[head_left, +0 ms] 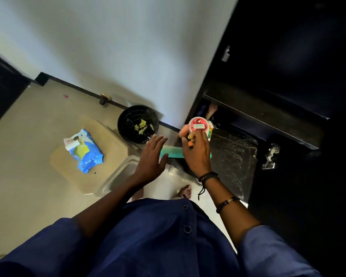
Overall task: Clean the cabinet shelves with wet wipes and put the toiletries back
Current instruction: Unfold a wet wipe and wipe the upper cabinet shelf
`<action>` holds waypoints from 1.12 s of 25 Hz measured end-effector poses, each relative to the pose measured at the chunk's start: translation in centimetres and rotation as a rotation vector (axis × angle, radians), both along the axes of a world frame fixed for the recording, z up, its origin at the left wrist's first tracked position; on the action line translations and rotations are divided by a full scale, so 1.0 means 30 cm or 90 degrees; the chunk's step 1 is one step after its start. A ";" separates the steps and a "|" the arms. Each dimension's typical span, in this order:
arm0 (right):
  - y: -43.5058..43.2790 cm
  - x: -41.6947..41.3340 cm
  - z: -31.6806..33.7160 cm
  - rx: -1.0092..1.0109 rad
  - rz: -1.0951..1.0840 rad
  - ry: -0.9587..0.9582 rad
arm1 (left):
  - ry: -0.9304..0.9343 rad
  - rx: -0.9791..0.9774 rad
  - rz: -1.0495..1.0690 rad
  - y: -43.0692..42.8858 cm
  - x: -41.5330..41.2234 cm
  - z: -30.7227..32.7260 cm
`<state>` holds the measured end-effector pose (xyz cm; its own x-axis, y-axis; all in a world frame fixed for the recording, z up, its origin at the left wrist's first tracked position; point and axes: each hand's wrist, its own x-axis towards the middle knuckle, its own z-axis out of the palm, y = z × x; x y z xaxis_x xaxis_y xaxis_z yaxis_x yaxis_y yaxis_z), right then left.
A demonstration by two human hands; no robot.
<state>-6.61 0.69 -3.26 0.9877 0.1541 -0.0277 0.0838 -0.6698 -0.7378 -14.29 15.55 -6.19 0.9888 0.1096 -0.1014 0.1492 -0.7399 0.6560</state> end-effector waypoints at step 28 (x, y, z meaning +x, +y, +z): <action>1.054 -0.231 -0.390 -0.251 0.709 0.342 | 0.309 -0.177 0.409 0.874 -0.342 -0.461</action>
<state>-13.54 32.29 -14.94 0.1856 0.7709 -0.6093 0.4902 -0.6101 -0.6225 -24.54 41.78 -20.03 0.5829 0.5427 -0.6047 0.7969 -0.2365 0.5559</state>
